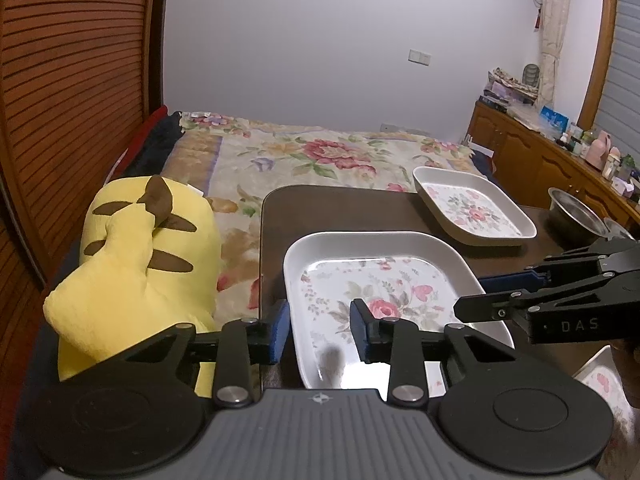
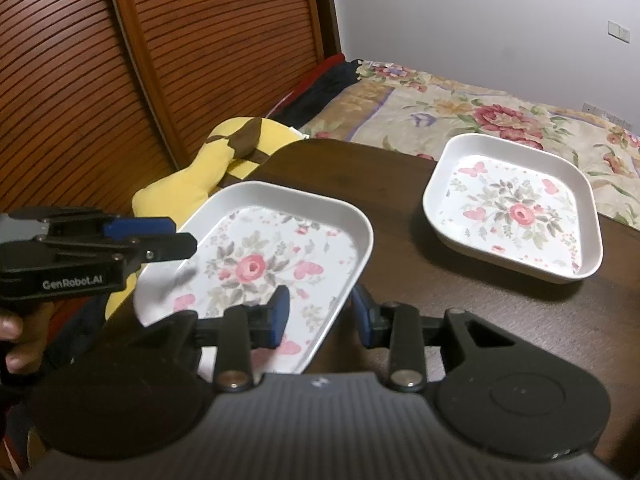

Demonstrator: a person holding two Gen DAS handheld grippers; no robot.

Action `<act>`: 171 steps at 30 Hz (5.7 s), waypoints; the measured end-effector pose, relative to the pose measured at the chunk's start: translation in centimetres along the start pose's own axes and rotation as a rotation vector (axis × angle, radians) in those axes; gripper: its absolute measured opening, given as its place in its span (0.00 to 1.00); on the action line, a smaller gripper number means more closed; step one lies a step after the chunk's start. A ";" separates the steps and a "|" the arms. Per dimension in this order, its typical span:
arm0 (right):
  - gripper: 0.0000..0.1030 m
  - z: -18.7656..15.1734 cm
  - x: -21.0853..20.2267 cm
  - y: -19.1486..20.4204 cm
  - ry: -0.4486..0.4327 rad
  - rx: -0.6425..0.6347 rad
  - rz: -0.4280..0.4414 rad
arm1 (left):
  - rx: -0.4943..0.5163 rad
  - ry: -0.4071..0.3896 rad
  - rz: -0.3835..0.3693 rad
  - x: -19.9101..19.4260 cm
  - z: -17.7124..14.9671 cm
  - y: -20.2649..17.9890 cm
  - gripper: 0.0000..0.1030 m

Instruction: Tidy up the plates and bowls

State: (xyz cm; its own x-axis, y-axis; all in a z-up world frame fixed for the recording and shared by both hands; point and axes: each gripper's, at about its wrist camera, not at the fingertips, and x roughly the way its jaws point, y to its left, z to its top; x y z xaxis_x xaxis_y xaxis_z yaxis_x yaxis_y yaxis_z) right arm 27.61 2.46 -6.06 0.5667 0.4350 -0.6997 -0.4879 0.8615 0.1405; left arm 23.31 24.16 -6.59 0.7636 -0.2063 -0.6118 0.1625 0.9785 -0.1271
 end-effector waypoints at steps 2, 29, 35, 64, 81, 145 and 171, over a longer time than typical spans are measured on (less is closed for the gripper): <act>0.32 0.0 0.1 0.0 0.001 0.000 -0.004 | 0.000 0.003 0.003 0.1 -0.1 0.0 0.31; 0.14 -0.5 -0.1 -1.4 0.019 0.026 0.001 | -0.035 0.037 0.026 0.0 -1.2 -0.4 0.12; 0.14 -0.6 -1.4 -1.7 -0.002 0.040 -0.005 | -0.029 0.022 0.026 -0.9 -1.0 -1.6 0.12; 0.14 -3.7 -11.6 -4.6 -0.148 0.075 -0.036 | 0.084 -0.083 -0.010 -8.2 -0.8 -10.5 0.12; 0.14 -6.0 -13.6 -4.8 -0.154 0.082 -0.035 | 0.089 -0.084 -0.030 -10.9 -3.1 -12.9 0.12; 0.14 -14.8 -14.9 -5.5 -0.172 0.123 -0.078 | 0.135 0.052 -0.050 -8.0 -9.4 -15.6 0.12; 0.15 -16.2 -15.0 -5.8 -0.215 0.153 -0.072 | 0.131 0.028 -0.022 -7.4 -10.1 -15.7 0.21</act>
State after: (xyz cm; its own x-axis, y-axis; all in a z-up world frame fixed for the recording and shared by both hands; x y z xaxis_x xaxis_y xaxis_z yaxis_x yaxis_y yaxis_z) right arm 11.22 -13.29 -7.70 0.7323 0.4027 -0.5492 -0.3445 0.9147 0.2114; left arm 8.81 10.32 -7.91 0.7413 -0.2255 -0.6322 0.2605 0.9647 -0.0387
